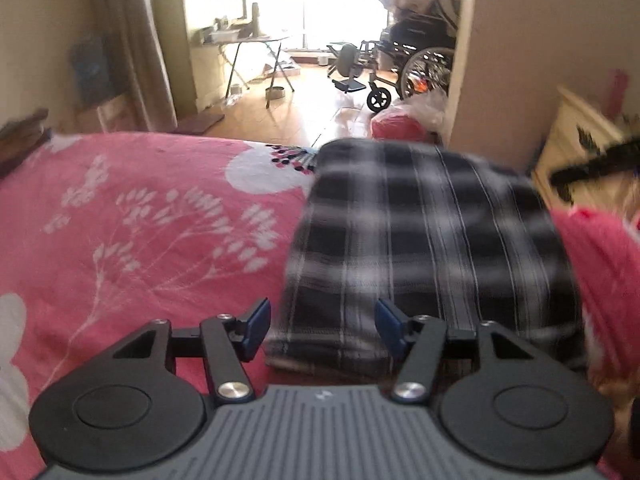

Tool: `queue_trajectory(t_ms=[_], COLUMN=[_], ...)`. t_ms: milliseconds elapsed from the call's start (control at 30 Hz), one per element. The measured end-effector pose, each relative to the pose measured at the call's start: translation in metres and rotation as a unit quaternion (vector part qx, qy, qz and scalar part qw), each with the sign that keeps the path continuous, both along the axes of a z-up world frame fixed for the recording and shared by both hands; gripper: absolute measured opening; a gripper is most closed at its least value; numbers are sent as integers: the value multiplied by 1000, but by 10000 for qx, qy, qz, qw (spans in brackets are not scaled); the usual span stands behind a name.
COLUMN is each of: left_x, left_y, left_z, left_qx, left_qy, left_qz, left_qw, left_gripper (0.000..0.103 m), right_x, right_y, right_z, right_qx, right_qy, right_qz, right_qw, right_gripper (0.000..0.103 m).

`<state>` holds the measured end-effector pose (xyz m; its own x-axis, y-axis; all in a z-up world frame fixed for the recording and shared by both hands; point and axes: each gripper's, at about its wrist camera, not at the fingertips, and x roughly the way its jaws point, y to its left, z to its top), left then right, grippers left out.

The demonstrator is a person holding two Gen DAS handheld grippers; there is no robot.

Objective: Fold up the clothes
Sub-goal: 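Grasp the plaid bundle edge with the left gripper while the right grasps beside it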

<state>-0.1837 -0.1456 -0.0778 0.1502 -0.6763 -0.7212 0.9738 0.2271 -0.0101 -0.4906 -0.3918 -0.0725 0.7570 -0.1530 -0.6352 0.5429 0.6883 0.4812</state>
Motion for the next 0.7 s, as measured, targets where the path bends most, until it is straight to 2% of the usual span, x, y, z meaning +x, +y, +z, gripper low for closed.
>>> queue_trajectory(t_ms=[33, 100, 233, 333, 467, 567, 700], left_x=[8, 23, 49, 62, 80, 95, 109], left_y=[-4, -14, -37, -53, -74, -91, -114], left_z=[1, 0, -7, -16, -28, -41, -50], left_qx=[-5, -33, 40, 113, 195, 262, 255], left_qy=[134, 486, 1081, 1237, 1690, 2069, 2289], left_qz=[61, 175, 253, 128, -15, -31, -299], left_qw=[9999, 9987, 9938, 9922, 9854, 9780, 9726], left_gripper=[59, 60, 63, 66, 66, 66, 66], right_x=[-11, -31, -36, -25, -11, -1, -7], right_y=[-9, -26, -22, -17, -22, -26, -29], right_z=[-4, -15, -57, -75, -84, -89, -91], right_qx=[458, 1350, 2539, 2869, 3055, 3130, 3224], right_qy=[-138, -406, -667, -757, -927, -980, -1079], right_qz=[-262, -763, -1132, -1150, -1201, -1196, -1231], right_qw=[9985, 9871, 9583, 9480, 9400, 9371, 9323], right_gripper=[42, 46, 56, 61, 63, 64, 63])
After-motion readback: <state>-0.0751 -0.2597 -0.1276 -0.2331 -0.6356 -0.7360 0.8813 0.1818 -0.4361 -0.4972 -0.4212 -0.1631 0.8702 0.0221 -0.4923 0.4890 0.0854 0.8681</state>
